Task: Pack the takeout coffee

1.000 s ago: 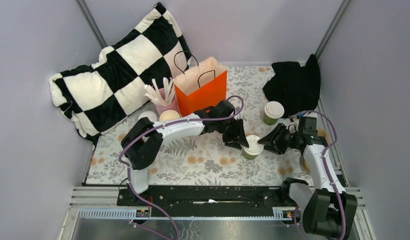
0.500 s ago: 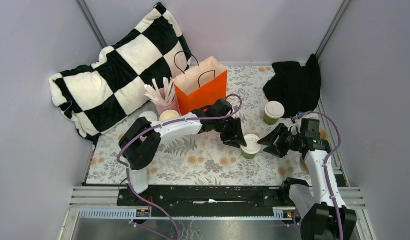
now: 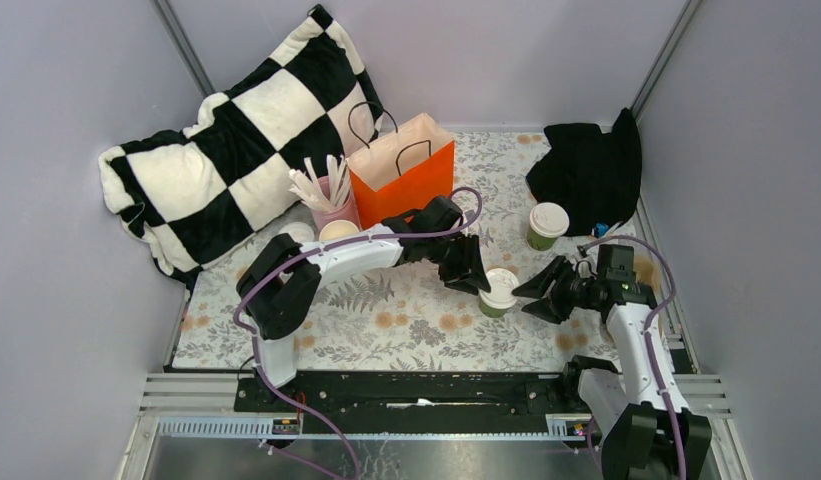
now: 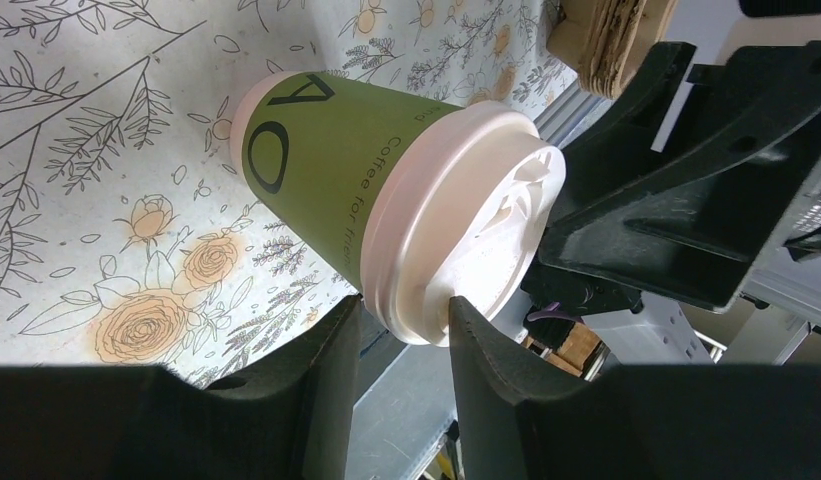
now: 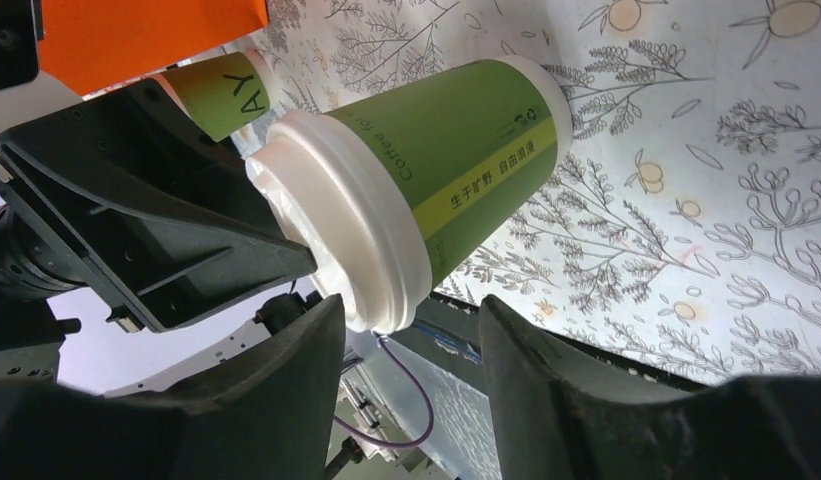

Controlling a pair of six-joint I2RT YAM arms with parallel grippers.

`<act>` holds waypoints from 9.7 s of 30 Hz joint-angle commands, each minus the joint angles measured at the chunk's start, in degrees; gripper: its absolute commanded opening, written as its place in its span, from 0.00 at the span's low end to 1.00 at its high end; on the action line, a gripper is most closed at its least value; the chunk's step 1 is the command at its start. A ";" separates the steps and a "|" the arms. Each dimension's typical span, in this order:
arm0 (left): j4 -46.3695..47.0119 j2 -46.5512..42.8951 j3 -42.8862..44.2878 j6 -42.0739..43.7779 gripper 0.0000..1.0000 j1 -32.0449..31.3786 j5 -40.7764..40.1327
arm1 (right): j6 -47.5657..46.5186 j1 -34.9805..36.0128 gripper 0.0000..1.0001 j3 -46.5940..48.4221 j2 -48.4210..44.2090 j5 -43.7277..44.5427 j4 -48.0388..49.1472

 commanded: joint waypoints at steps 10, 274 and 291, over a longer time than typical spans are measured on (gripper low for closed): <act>-3.80 -0.61 -1.86 3.23 0.40 0.24 -3.53 | -4.74 0.22 0.47 6.04 -5.17 7.95 -15.77; 0.09 -30.79 2.99 39.10 0.00 2.51 -53.07 | -49.12 51.21 0.57 83.77 26.37 41.74 -37.09; 10.79 -38.53 -13.64 33.30 0.00 2.51 -52.27 | -47.22 62.55 0.60 75.51 30.94 59.33 -29.49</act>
